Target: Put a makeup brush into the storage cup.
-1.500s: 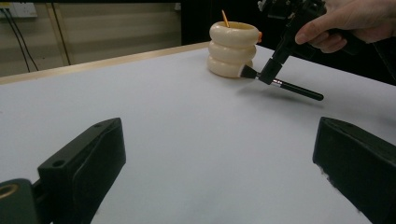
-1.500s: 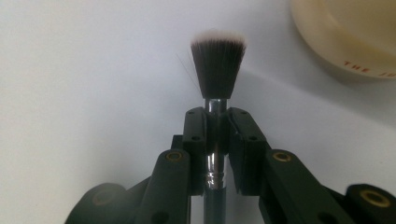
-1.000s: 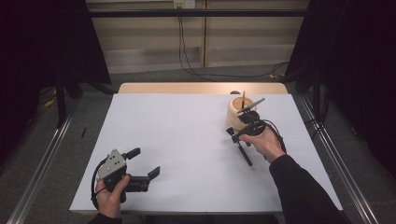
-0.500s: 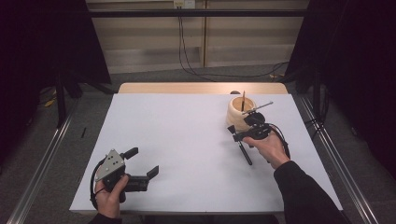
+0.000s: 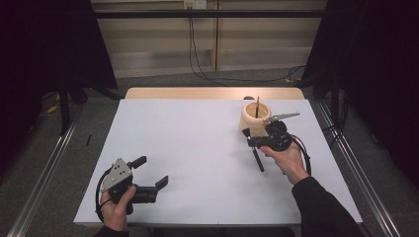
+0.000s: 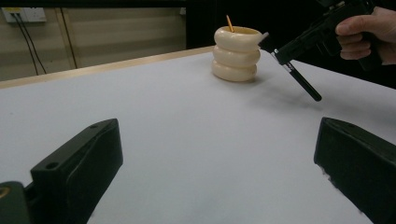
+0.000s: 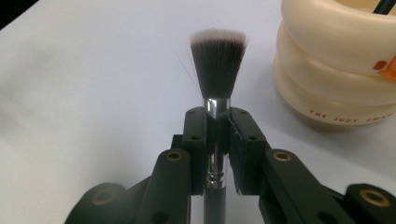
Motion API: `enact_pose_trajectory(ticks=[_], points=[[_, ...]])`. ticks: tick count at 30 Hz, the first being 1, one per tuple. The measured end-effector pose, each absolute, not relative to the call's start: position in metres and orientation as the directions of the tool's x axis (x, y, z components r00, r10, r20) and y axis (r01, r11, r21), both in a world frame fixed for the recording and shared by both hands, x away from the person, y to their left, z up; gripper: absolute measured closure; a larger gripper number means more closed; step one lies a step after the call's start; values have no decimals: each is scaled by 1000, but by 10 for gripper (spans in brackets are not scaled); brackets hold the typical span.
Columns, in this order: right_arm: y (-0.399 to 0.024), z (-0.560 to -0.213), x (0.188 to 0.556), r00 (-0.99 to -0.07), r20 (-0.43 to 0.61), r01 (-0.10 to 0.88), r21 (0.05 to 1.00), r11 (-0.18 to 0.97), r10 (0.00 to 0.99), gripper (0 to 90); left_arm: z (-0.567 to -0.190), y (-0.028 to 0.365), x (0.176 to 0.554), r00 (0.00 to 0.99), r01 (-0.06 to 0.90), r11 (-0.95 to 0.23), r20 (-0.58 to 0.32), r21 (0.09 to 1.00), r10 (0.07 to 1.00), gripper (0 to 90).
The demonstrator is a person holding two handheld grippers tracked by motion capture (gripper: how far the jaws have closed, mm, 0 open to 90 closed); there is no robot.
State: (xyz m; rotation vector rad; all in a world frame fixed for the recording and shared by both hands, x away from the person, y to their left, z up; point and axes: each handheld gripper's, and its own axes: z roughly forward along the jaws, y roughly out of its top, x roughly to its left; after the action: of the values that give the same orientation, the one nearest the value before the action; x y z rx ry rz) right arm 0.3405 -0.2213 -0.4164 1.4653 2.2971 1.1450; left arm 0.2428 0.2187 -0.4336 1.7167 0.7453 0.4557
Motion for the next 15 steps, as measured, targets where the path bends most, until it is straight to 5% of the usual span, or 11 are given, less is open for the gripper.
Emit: enact_pose_trajectory(ticks=[15], points=[[-232, -416, 326, -530, 270, 599, 790, 130, 804, 780, -434, 219, 243, 722, 247, -152, -77, 957, 688, 11]])
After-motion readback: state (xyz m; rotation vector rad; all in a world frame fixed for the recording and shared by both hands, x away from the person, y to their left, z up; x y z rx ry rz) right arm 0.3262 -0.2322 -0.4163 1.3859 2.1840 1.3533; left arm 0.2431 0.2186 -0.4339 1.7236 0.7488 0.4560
